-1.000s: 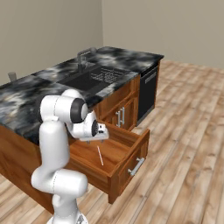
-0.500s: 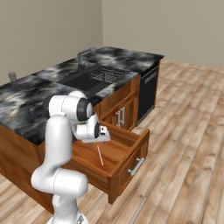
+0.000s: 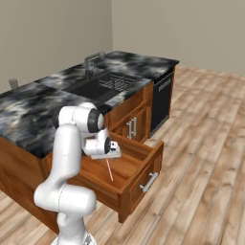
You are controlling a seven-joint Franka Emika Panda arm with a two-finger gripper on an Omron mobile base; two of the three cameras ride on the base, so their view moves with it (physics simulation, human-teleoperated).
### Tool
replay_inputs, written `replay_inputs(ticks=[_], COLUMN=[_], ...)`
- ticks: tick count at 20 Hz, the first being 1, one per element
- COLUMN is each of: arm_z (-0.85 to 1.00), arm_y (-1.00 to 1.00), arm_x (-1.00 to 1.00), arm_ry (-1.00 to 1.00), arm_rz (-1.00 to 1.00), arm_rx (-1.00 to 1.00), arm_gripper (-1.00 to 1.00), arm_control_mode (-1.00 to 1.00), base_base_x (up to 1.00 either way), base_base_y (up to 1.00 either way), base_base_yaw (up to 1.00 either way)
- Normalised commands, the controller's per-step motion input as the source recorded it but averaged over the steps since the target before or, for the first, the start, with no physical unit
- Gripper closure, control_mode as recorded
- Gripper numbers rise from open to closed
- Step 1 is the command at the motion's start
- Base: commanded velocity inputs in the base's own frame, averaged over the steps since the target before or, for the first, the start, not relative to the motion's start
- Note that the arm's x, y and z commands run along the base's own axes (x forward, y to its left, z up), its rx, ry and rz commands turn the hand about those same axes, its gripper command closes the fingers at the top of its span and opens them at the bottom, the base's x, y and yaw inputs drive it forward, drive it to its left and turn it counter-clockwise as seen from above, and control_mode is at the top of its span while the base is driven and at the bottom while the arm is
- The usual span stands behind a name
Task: Take a straw from the drawer in front and place it inside the glass cup on the dining counter.
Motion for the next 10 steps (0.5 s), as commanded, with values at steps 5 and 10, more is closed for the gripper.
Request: replay_inputs(ticks=[5, 10], arm_z=[-0.33, -0.32], arm_y=[0.00, 0.00], arm_x=[0.00, 0.01], arm_ry=[0.05, 0.06], arm_rz=[0.00, 0.00], arm_rx=[0.01, 0.02], arm_gripper=[-1.00, -1.00], arm_control_mode=[-1.00, -1.00], base_base_x=[0.00, 0.00], base_base_y=[0.00, 0.00], base_base_yaw=[0.00, 0.00])
